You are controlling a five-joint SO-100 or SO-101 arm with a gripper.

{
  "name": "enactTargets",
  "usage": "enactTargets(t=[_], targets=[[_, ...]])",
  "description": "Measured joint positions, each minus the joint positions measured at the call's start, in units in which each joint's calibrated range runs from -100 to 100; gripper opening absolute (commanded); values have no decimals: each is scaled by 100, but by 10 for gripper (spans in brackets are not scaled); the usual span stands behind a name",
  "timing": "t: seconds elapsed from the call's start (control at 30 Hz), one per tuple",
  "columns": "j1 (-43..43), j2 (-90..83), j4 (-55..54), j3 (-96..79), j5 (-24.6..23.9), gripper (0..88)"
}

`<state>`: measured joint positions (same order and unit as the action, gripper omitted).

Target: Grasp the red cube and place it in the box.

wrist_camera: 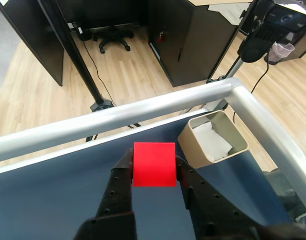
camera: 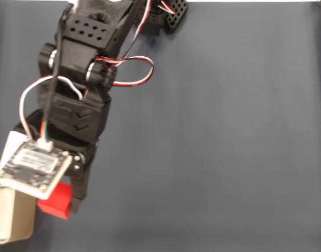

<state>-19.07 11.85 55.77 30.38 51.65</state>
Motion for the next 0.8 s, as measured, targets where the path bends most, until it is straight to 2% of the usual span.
enactTargets(t=[0.8], targets=[[-638, 1546, -72, 1754, -59, 0]])
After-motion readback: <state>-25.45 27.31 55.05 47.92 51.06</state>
